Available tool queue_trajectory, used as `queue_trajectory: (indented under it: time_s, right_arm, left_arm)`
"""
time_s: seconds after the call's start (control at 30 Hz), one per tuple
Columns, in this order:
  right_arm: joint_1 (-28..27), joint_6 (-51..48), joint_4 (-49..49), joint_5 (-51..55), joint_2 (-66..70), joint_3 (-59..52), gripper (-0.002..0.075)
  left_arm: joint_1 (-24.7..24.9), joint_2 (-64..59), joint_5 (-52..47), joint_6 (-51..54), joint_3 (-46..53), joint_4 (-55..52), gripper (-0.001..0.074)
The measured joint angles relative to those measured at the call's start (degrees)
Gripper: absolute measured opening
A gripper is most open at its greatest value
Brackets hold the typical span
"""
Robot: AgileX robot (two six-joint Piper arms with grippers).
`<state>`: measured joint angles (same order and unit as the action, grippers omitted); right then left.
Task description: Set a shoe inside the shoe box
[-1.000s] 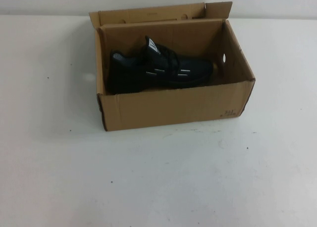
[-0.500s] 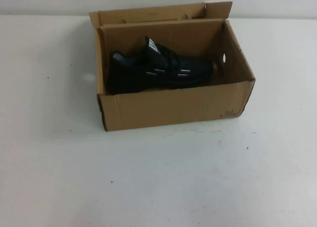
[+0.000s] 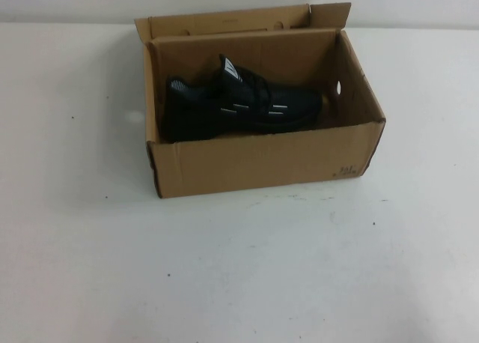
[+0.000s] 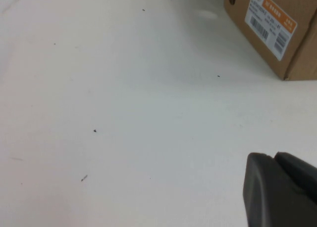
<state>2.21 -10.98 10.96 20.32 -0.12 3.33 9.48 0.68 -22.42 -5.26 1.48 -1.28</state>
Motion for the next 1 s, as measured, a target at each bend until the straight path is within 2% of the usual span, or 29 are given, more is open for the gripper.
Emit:
queue_trajectory:
  time_s: [0.3,1.0]
  right_arm:
    - [-1.19,13.93,-5.74,2.18,-0.31,-4.50,-0.0017]
    - [-1.19,10.98,-6.84,2.07,-0.31,-4.50,-0.0017]
  left_arm:
    - [0.00,0.00,0.00,0.00,0.00,0.00,-0.0004]
    - [0.00,0.00,0.00,0.00,0.00,0.00,-0.0004]
